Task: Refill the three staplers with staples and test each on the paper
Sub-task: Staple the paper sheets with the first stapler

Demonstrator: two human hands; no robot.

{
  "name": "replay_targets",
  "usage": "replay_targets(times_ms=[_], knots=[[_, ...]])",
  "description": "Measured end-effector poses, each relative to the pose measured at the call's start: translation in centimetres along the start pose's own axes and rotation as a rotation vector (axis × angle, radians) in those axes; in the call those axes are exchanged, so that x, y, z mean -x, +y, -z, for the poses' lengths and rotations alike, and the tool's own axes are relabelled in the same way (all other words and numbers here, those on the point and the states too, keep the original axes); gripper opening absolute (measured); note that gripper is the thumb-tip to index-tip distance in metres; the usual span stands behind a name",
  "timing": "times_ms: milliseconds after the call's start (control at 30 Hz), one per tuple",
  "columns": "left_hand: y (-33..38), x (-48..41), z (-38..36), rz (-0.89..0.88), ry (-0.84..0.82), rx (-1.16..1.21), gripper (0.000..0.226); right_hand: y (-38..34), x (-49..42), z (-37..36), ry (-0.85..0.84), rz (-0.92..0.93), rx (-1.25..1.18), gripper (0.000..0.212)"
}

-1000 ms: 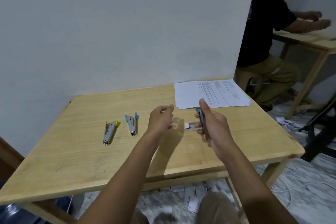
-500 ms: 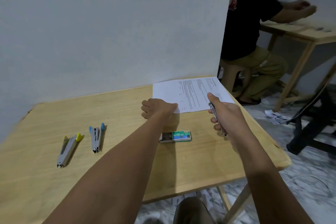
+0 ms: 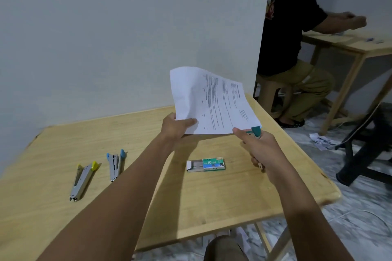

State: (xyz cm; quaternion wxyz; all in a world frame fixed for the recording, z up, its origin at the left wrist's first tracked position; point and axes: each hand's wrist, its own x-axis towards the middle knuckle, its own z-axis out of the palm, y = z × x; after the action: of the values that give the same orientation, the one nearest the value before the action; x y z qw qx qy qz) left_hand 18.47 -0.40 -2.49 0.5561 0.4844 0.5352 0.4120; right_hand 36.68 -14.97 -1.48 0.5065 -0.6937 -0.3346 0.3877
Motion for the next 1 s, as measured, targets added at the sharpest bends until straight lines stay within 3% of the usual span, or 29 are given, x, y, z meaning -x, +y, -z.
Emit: replay_targets(times_ms=[167,300,467,633,833,933,1000], knots=[[1.5,4.4,3.8,0.001,-0.123,0.223,0.051,-0.7,1.4,-2.0,0.014,-0.068,-0.05,0.039],[1.7,7.3,7.1,0.003,-0.161,0.328,0.047,-1.2,2.2,-4.1,0.076,-0.095,-0.242,0.05],[1.3,10.0,10.7,-0.065,-0.159,0.328,0.044,-1.4,3.3,-6.3,0.194,-0.112,-0.593,0.031],[0.4,11.2,12.3,-0.124,-0.032,0.304,0.033,-1.9,5.3,-8.2,0.162,0.15,-0.535,0.032],[0.3,13.0,11.5,-0.159,-0.042,0.289,0.022,-2.5,8.7,-10.2,0.0,0.563,-0.168,0.012],[0.5,14.0,10.2,-0.204,-0.06,0.274,0.018,-2.6,9.3,-11.2,-0.057,0.604,-0.094,0.007],[0.6,14.6,9.4,-0.285,-0.06,0.194,0.015,-2.7,9.4,-11.8,-0.09,0.538,-0.148,0.008]])
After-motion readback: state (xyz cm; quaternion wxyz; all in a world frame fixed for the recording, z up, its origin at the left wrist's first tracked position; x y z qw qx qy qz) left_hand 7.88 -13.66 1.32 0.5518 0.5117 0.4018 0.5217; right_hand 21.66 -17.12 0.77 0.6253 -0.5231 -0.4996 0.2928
